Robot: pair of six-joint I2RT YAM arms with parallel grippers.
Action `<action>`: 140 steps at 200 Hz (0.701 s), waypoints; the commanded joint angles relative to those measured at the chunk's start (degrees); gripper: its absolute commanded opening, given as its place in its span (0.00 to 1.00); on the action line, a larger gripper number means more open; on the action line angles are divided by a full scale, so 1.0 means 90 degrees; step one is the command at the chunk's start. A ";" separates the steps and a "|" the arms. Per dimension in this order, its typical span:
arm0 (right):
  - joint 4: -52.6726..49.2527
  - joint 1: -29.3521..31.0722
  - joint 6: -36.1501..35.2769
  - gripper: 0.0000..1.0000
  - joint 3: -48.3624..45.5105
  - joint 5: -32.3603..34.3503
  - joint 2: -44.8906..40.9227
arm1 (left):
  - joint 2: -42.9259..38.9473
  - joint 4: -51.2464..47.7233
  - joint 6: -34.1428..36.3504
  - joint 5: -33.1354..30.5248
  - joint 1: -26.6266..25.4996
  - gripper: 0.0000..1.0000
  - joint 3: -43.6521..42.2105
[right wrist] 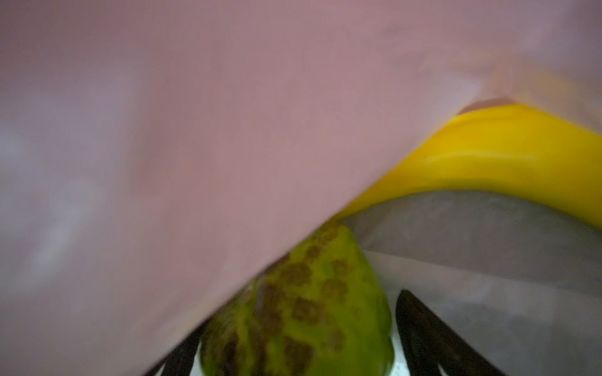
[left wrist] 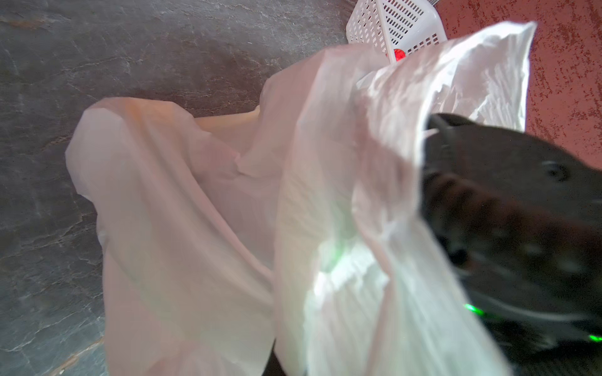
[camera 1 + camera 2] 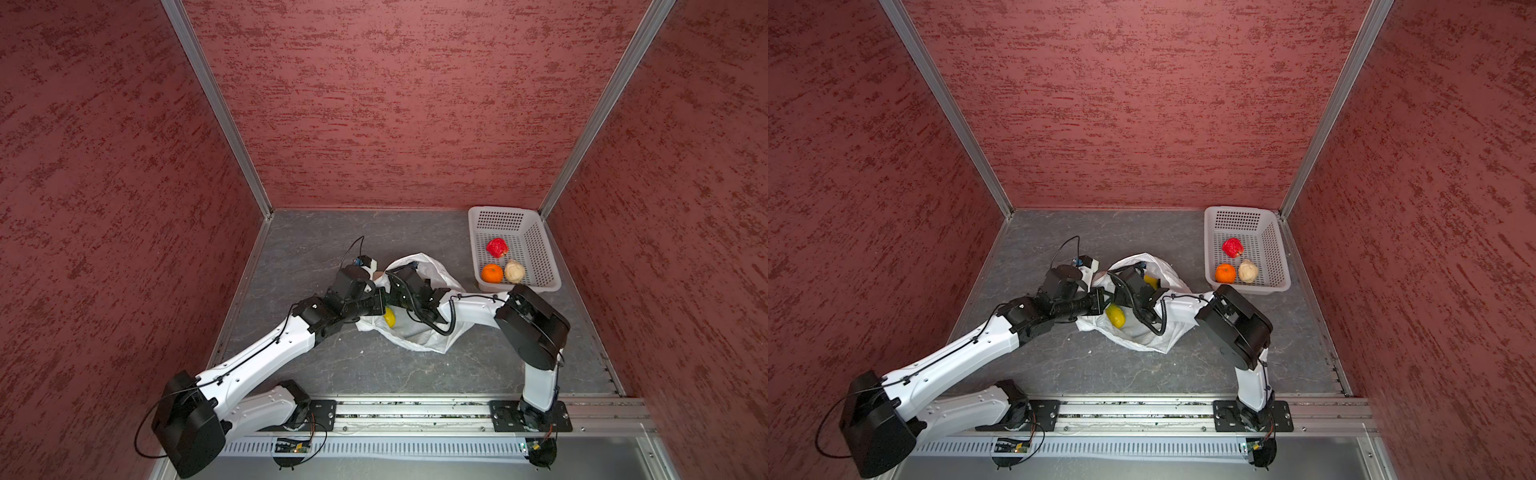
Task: Untie the knot of the plastic bag and take out the fruit
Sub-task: 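Lower the right gripper into the bag and close on the green apple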
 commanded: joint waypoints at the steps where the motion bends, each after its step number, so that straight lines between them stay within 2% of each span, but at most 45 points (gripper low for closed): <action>1: 0.0046 -0.0036 0.0319 0.82 -0.0013 0.0123 0.0021 | 0.0034 0.0066 0.0101 0.0031 -0.0034 0.00 -0.0030; 39: 0.0066 -0.0045 0.0342 0.59 -0.0353 0.0260 -0.0350 | 0.0019 0.0151 0.0020 -0.0011 -0.0034 0.00 -0.0146; 85: -0.0284 -0.0037 0.0181 0.56 -0.0609 0.0021 -0.1011 | 0.0004 0.0198 0.0011 -0.0133 -0.0029 0.00 -0.0135; 140: -0.1276 0.0066 -0.0068 0.55 -0.1003 -0.0257 -0.2141 | 0.0043 0.0262 0.0017 -0.0251 -0.0035 0.00 -0.0058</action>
